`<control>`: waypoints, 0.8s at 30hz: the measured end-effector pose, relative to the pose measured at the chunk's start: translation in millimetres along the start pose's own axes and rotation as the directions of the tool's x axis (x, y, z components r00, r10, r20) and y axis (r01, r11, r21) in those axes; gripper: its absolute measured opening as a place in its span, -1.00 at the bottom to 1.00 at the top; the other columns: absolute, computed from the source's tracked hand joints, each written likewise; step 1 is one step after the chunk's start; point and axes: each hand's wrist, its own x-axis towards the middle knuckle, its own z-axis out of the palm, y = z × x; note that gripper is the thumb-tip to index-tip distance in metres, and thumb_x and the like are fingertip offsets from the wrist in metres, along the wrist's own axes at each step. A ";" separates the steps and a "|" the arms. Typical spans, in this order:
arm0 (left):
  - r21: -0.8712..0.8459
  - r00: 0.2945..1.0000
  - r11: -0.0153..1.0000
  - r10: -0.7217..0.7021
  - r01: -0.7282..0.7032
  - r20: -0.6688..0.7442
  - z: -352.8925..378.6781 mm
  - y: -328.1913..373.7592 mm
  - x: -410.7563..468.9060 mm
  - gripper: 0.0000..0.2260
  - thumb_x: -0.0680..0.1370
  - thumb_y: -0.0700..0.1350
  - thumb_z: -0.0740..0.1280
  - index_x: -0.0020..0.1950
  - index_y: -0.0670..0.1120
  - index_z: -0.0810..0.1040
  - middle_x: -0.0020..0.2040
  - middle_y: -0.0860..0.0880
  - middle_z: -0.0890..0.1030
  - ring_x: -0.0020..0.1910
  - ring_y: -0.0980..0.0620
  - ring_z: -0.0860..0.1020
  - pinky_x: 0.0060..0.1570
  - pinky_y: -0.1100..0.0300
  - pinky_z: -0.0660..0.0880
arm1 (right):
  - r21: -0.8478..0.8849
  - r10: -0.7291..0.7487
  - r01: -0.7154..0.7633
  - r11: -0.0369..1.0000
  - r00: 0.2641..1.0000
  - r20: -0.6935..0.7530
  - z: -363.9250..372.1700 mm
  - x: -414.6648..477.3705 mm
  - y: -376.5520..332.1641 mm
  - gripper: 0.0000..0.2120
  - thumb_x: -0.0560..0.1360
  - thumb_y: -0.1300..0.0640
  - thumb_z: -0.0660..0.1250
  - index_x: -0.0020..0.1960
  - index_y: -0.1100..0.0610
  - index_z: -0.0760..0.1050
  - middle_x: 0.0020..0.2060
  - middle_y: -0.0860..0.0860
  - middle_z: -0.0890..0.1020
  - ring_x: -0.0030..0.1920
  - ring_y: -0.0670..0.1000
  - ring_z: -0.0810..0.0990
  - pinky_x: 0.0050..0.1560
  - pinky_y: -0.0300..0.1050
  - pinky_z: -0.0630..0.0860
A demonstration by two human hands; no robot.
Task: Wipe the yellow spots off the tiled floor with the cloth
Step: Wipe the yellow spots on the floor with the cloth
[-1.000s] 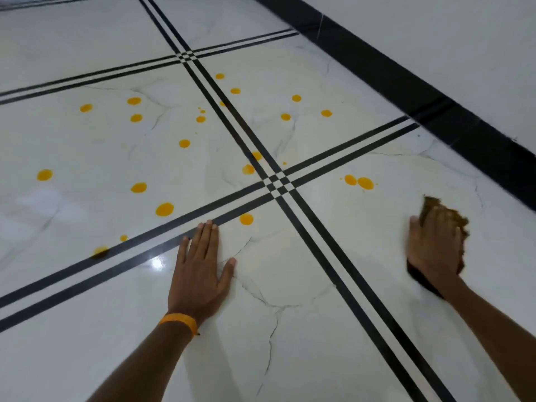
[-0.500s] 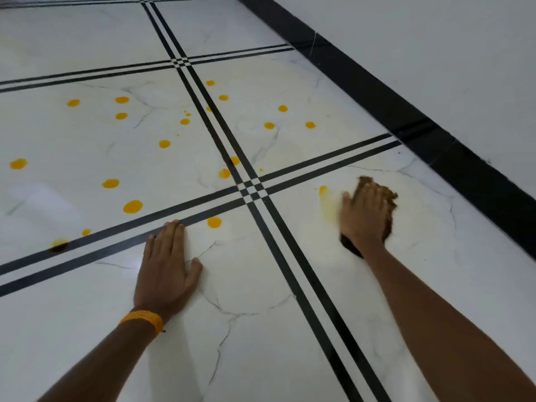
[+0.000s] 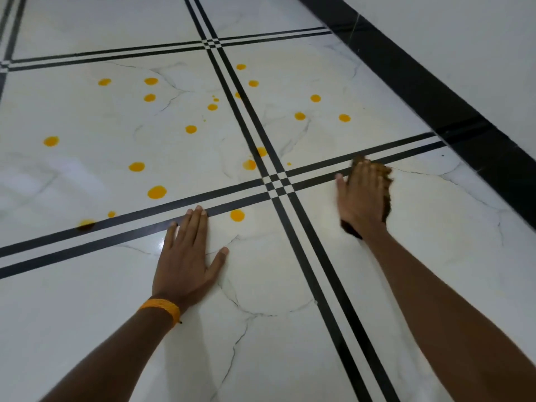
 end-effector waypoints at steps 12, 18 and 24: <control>-0.019 1.000 1.000 -0.025 0.025 -0.016 -1.4 2.2 -0.8 -0.28 0.61 0.29 -0.06 0.63 -0.13 -0.05 0.64 -0.07 -0.02 0.61 0.02 -0.08 0.58 -0.06 -0.03 | 0.061 -0.580 0.577 0.815 0.811 0.077 30.8 -107.0 -141.5 -0.26 0.65 -0.24 -0.33 0.64 0.21 0.02 0.64 0.14 0.09 0.64 0.08 0.00 0.62 0.07 -0.06; -0.022 0.999 0.998 -0.053 0.053 -0.013 -2.2 2.1 -0.9 -0.24 0.59 0.31 -0.06 0.62 -0.14 -0.08 0.64 -0.07 -0.07 0.61 0.02 -0.13 0.58 -0.05 -0.03 | 0.045 -0.691 0.690 0.722 0.717 0.092 27.2 -107.6 -75.8 -0.33 0.66 -0.20 -0.26 0.66 0.13 -0.05 0.65 0.04 0.01 0.64 0.01 -0.08 0.62 0.02 -0.14; -0.030 0.996 0.995 -0.093 0.093 0.006 -4.3 3.4 -2.8 -0.22 0.59 0.32 -0.02 0.62 -0.15 -0.11 0.64 -0.07 -0.10 0.61 0.04 -0.17 0.58 -0.02 -0.05 | 0.076 -0.697 0.693 0.717 0.710 0.101 31.5 -104.7 -144.9 -0.35 0.69 -0.18 -0.19 0.65 0.19 -0.01 0.64 0.12 0.09 0.64 0.07 -0.03 0.62 0.06 -0.10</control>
